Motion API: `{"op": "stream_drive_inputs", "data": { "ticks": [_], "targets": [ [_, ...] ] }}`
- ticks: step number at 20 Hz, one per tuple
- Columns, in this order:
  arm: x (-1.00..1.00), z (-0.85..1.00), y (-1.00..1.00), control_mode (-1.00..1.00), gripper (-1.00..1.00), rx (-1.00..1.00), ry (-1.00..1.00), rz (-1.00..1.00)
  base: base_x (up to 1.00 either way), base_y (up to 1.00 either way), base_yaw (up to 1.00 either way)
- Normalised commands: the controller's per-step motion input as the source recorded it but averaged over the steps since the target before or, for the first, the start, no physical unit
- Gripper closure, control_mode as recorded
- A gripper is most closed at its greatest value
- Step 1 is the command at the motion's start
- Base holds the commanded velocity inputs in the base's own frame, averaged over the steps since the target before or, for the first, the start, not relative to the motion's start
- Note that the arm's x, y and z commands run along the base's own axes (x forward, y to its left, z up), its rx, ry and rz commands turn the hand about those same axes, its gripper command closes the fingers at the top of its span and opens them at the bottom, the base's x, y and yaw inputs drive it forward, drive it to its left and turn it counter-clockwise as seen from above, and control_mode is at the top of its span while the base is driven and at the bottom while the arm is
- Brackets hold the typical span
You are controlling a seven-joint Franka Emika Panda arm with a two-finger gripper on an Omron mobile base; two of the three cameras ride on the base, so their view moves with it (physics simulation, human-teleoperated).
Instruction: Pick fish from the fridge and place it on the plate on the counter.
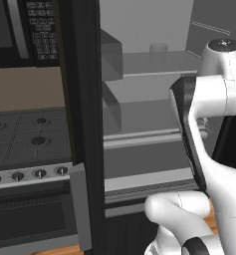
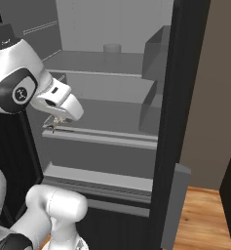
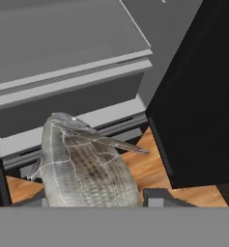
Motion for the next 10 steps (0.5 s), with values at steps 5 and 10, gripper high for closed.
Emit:
{"op": "stream_drive_inputs", "data": {
  "ticks": [5, 10],
  "targets": [
    [-0.11, 0.04, 0.12, -1.00, 1.00, 0.13, 0.00, 0.17, 0.00, 0.00, 0.00],
    [-0.19, 0.00, 0.00, -1.00, 1.00, 0.09, 0.00, 0.21, 0.00, 0.00, 0.00]
  ]
}}
